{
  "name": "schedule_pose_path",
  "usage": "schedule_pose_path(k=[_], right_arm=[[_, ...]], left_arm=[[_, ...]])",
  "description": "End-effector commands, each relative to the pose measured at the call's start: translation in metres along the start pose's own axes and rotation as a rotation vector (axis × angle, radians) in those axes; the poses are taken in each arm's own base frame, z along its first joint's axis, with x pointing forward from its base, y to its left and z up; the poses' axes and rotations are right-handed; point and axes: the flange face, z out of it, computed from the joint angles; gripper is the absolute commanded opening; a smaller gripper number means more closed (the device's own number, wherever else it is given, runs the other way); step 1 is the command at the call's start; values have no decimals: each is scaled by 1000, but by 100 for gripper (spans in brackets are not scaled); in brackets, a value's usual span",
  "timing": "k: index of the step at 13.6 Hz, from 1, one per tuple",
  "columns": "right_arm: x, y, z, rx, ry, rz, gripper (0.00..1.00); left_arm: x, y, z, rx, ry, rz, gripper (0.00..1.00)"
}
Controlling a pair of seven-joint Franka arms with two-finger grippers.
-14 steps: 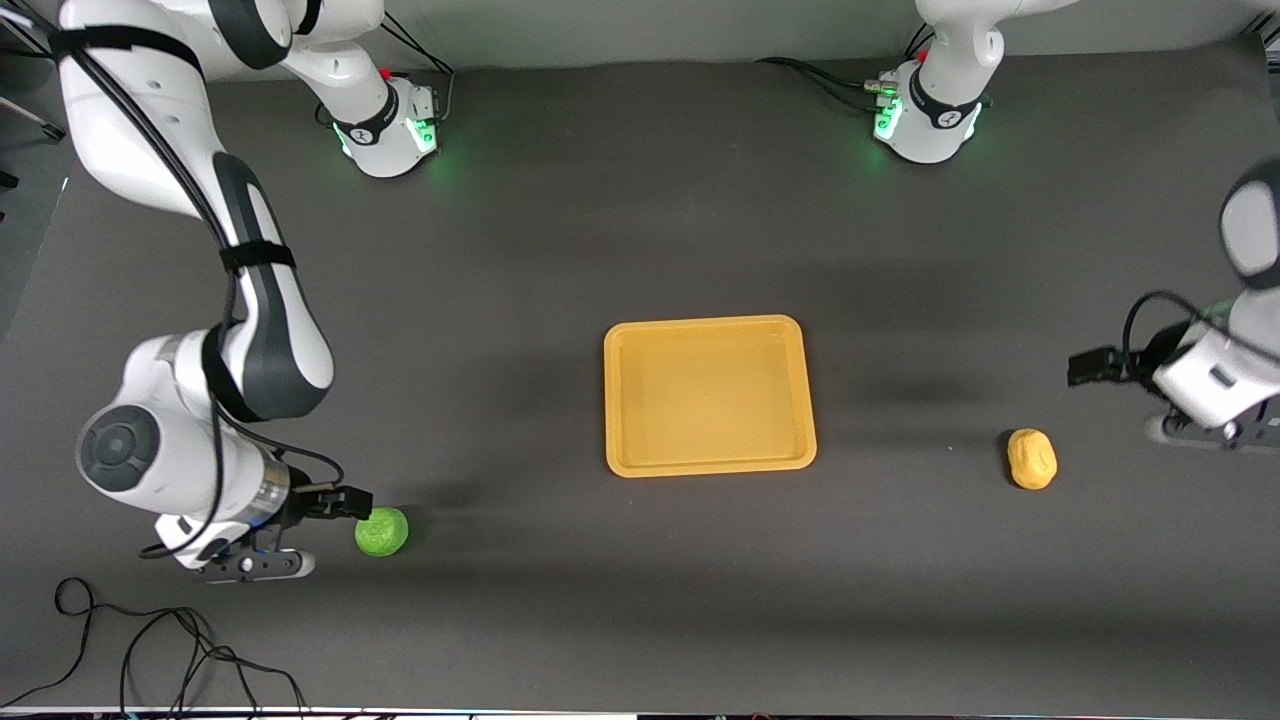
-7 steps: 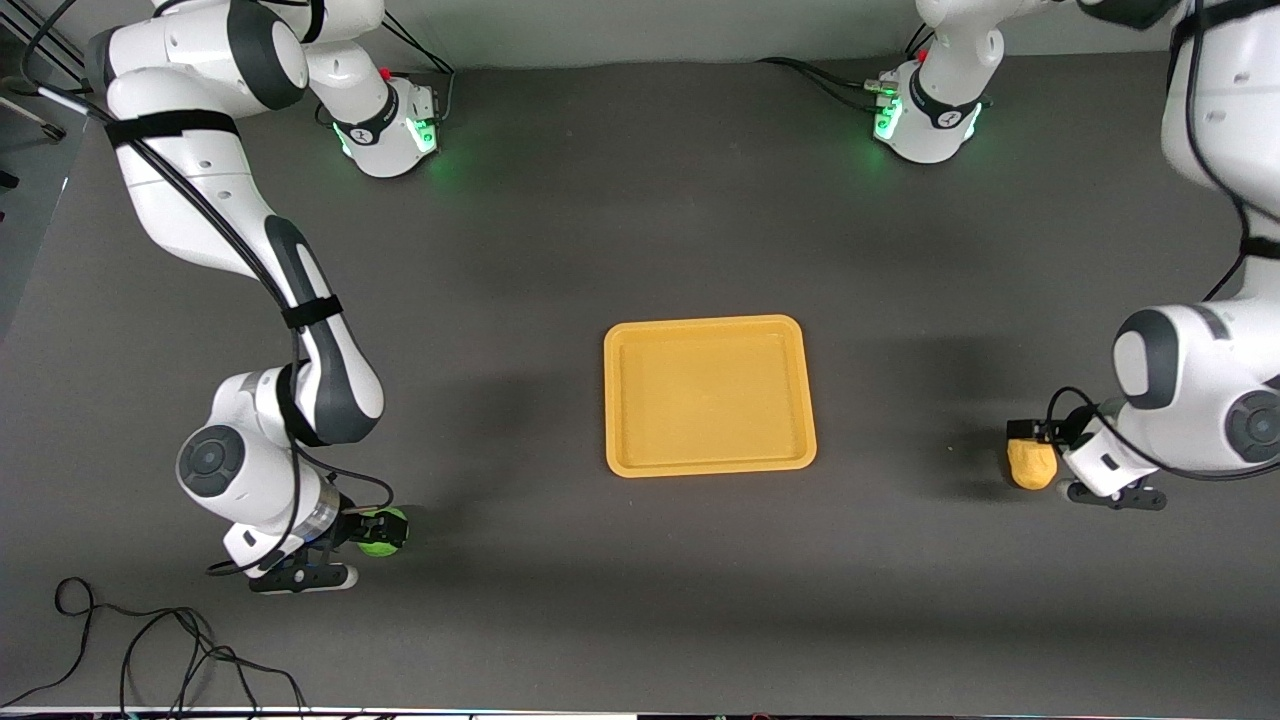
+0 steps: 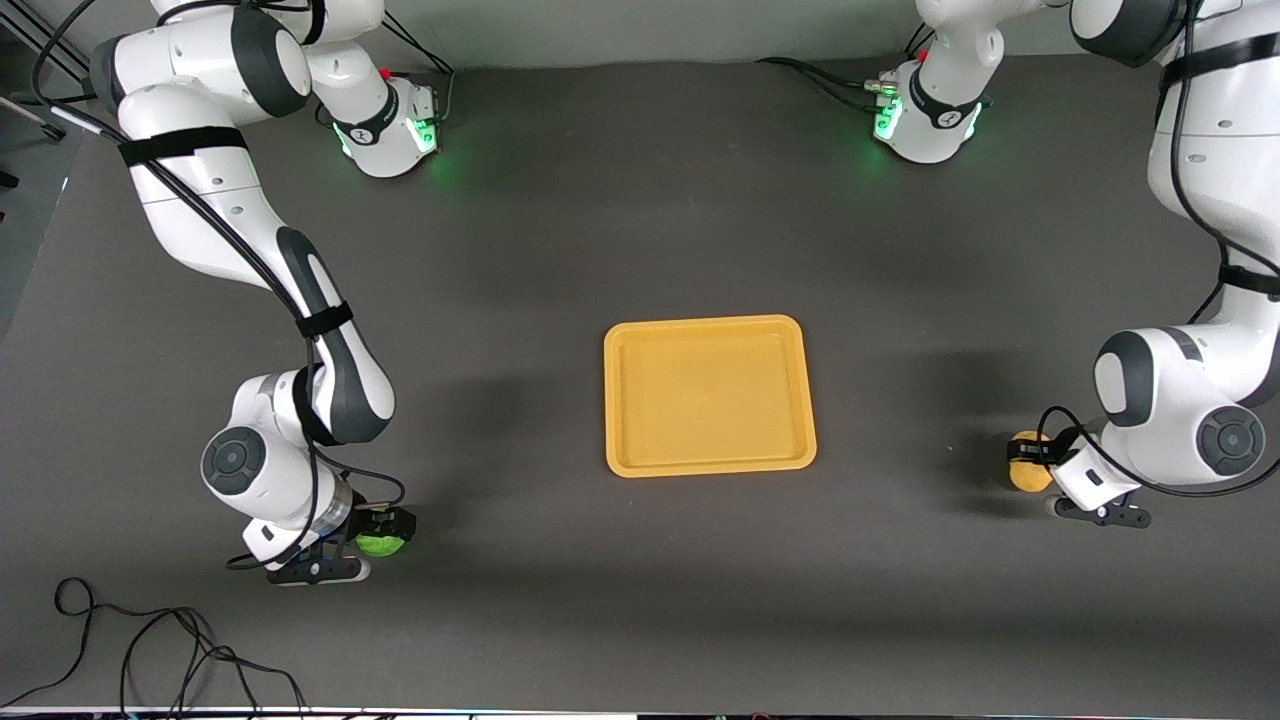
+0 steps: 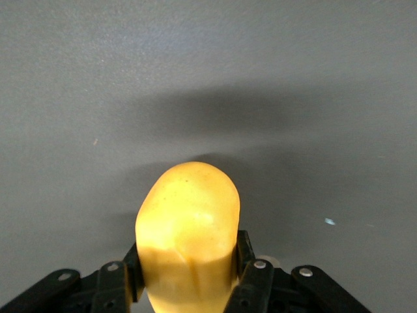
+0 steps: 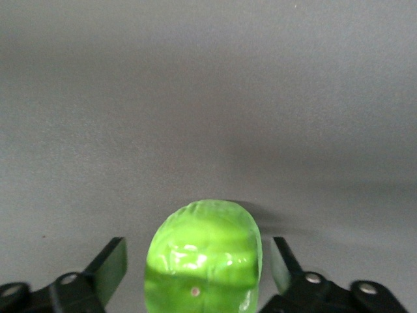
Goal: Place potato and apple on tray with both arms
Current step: 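Carry the potato onto the tray with the left gripper and release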
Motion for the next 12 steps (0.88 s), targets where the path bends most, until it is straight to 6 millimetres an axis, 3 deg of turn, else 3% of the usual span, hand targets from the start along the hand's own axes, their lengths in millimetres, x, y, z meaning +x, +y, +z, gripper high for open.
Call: schedule_pose_path(k=[1, 2, 4, 6, 8, 10, 12], right_arm=[[0, 2, -1, 2, 9, 5, 51], [0, 2, -1, 1, 7, 5, 38], [3, 2, -7, 1, 16, 3, 36], [5, 3, -26, -4, -1, 0, 34], [11, 0, -81, -7, -35, -10, 33], [11, 0, -140, -10, -53, -11, 33], [3, -2, -193, -11, -85, -11, 33]], left_arm=[[1, 55, -47, -14, -25, -83, 7], [3, 83, -58, -31, -13, -94, 8], [4, 147, -75, -80, 7, -156, 12], [-2, 217, -76, -106, -9, -202, 12], [-8, 277, -70, -94, -12, -205, 12], [-25, 327, -42, -69, -61, -186, 12], [-42, 361, -7, -60, -82, -193, 14]])
